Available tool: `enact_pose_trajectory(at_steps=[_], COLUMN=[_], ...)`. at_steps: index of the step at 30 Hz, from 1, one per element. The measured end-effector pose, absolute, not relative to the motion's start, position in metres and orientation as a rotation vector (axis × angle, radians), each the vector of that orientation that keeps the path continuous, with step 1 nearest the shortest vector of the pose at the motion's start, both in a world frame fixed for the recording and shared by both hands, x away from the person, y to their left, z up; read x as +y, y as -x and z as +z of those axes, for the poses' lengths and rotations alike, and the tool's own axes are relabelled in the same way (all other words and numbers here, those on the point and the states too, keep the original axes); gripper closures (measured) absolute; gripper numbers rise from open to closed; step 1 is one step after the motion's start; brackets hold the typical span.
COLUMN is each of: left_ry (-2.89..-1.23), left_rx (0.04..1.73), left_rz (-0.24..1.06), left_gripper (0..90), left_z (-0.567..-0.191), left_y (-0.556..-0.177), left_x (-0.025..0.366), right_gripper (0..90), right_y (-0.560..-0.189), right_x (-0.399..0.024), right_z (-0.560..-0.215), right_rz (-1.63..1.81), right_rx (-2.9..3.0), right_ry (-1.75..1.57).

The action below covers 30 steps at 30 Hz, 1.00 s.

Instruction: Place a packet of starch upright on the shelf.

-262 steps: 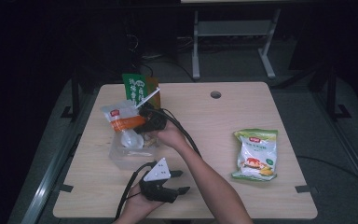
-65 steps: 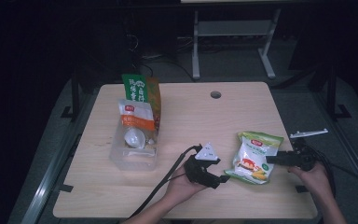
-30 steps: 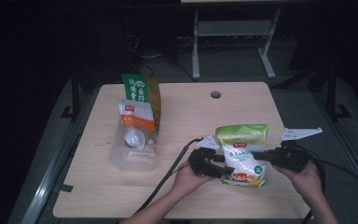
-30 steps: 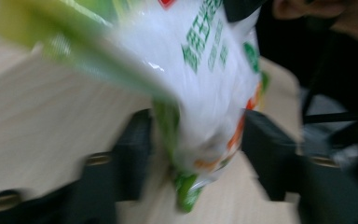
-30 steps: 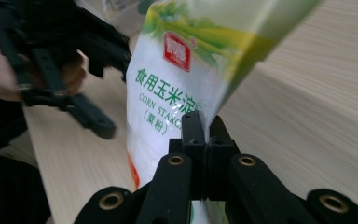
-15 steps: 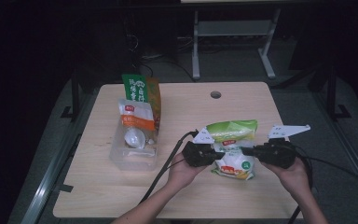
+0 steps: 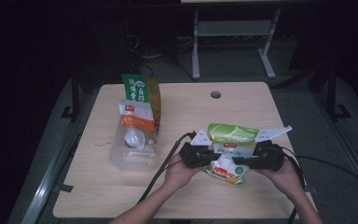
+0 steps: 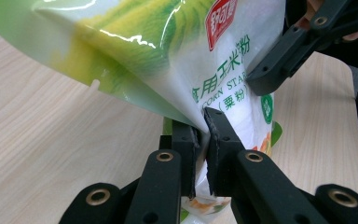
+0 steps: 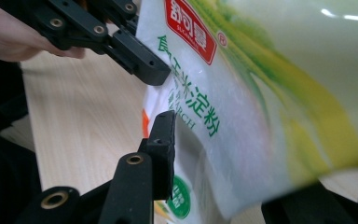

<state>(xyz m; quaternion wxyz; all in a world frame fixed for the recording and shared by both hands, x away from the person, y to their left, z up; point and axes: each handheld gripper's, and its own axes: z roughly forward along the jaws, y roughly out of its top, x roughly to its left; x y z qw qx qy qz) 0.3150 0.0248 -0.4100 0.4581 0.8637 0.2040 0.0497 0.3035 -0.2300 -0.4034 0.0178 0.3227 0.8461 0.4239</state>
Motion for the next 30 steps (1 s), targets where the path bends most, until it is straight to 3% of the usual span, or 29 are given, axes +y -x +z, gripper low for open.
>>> enact_pose_trajectory(at_steps=[7, 12, 30], left_ry=[-2.114, -2.133, -2.128], left_rx=[0.514, 0.498, 0.505], left_rz=[0.107, 0.129, 0.171], left_gripper=[77.4, 67.7, 50.7], left_z=[-0.411, -0.409, -0.412], left_y=[-0.315, -0.309, -0.279], left_x=[0.029, 0.033, 0.082], right_gripper=[81.2, 84.2, 88.4], right_y=[-0.302, -0.297, -0.292], right_x=[-0.225, -0.223, -0.214], right_z=[-0.402, -0.4, -0.384], right_rz=[1.254, 1.234, 1.268], right_rx=[2.63, 2.61, 2.55], right_ry=[-0.984, -0.964, -0.968])
